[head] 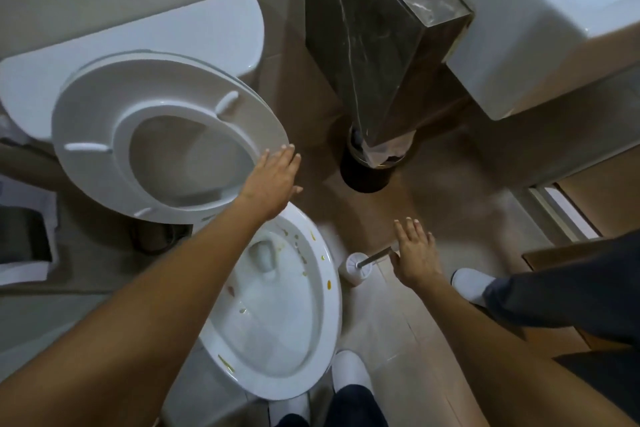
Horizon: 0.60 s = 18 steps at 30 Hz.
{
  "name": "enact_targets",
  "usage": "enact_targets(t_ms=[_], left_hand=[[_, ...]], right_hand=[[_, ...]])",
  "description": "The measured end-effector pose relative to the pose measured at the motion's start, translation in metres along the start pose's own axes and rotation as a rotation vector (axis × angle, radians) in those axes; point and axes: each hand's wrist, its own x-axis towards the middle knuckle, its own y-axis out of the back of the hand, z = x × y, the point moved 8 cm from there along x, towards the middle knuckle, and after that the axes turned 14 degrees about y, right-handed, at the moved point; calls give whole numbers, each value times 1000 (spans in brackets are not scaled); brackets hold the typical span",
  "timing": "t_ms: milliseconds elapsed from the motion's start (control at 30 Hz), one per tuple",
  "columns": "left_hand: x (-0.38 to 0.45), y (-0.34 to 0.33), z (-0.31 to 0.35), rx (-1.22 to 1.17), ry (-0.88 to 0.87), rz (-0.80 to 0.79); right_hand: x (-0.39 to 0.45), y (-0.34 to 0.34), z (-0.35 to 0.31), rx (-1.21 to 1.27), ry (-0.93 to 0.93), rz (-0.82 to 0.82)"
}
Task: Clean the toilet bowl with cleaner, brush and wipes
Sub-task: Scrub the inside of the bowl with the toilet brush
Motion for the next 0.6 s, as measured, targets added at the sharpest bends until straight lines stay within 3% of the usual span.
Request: enact_targets(t_ms=[333,433,600], left_hand=[[42,33,-31,240,-26,170],[49,42,-47,444,-12,248],[54,45,-53,644,-25,333]], right_hand=[[12,-25,10,30,-17,-16],[16,-33,14,31,-11,-31],[37,-46,10,-224,81,-141]])
